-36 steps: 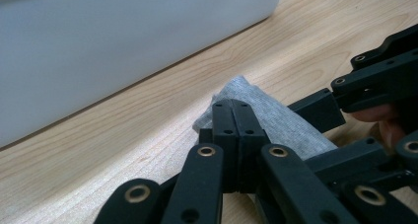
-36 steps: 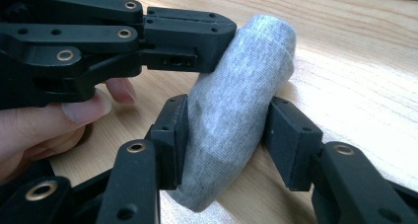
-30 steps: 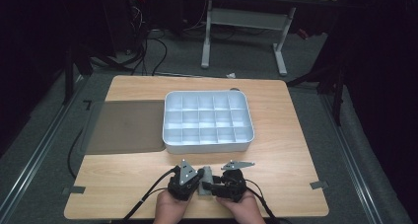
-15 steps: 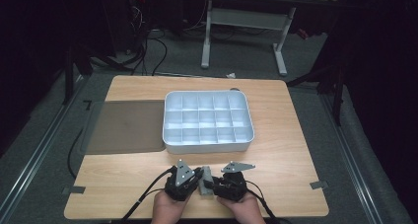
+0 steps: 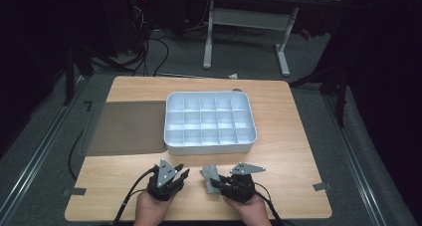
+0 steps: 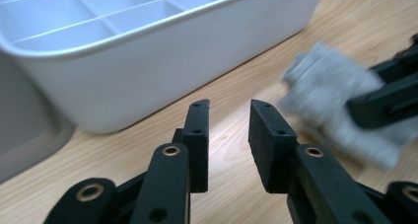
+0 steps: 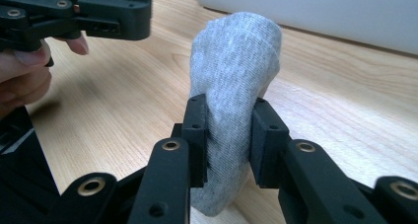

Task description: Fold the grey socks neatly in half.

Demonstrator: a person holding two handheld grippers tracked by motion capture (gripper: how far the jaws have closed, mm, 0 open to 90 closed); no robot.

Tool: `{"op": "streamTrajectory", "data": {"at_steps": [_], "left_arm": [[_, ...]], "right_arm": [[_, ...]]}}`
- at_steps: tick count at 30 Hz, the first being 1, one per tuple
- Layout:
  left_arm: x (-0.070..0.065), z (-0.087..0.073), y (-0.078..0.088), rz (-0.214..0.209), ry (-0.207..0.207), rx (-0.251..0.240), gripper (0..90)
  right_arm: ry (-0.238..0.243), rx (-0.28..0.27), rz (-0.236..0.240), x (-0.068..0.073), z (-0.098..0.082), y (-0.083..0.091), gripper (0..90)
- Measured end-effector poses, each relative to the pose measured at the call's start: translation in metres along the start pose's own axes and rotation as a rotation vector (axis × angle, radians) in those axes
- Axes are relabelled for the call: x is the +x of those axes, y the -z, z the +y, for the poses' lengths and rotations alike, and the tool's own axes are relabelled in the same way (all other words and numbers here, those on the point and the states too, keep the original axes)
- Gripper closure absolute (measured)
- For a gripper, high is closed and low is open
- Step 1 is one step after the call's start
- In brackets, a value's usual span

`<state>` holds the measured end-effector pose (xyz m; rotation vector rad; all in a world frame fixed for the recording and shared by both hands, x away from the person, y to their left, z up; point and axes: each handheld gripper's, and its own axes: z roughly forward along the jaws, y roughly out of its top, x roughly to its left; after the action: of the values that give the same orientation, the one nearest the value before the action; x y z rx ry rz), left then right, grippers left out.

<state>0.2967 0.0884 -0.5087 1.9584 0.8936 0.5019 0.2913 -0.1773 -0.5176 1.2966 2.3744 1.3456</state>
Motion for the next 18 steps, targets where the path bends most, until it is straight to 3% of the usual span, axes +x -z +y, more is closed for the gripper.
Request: {"op": "streamTrajectory", "data": {"at_steps": [4, 6, 12, 18], "left_arm": [[0.010, -0.008, 0.006, 0.024, 0.001, 0.016, 66.0], [0.017, -0.014, 0.011, 0.024, 0.046, -0.002, 64.0], [0.026, -0.021, 0.018, 0.046, 0.090, -0.025, 61.3], [0.033, -0.022, 0.020, 0.047, 0.094, -0.018, 58.9]], "right_arm": [[0.011, -0.016, -0.016, -0.002, -0.001, 0.004, 72.9], [0.020, -0.017, -0.018, -0.004, -0.001, 0.006, 72.9], [0.017, -0.032, -0.035, -0.010, -0.005, 0.012, 72.9], [0.024, -0.048, -0.064, -0.017, -0.007, 0.018, 72.9]]}}
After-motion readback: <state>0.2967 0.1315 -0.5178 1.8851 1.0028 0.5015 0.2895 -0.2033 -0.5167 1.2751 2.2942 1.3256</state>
